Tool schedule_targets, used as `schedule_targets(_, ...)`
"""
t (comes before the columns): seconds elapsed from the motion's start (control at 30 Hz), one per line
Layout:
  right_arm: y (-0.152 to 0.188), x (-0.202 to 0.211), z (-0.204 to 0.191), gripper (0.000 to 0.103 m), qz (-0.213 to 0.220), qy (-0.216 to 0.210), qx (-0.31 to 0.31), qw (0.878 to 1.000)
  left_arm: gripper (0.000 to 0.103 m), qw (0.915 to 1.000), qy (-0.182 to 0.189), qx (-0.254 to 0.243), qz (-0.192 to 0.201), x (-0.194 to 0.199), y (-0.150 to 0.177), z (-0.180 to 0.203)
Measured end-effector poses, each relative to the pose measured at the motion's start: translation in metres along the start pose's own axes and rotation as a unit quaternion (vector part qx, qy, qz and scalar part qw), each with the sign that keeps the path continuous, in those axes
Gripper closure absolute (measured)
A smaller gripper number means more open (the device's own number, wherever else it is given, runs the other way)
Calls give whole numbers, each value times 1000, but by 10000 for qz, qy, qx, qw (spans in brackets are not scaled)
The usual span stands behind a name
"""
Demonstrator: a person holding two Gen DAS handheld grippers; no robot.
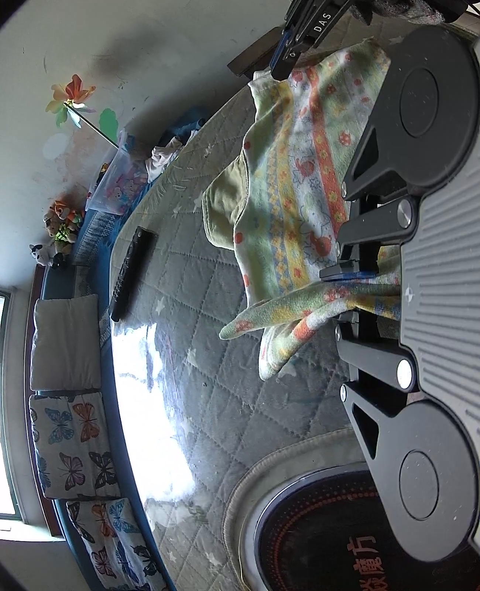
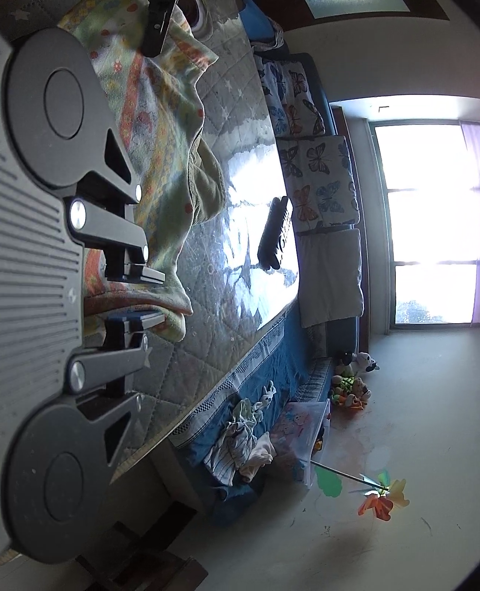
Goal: Fold clothes
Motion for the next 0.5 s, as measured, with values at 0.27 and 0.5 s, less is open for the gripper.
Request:
schedule_targets(0.27, -1, 2, 3, 68, 42, 35, -18, 10000, 68, 9998, -182, 53, 4, 1, 1, -6)
schedule_targets(0.5, -5, 2, -10, 48, 29, -284, -34, 9996, 32, 9987, -471, 137, 153, 5, -3, -13)
Point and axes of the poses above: each gripper's, at about its wrist camera, not at the fingertips, and x roughly against the way its jaws point, z to its right, y to its underside, the point moved 5 cm from there along -x, roughly the way its jaws point, and after that the axes turned 1 degree about z, right-handed, at the moved point
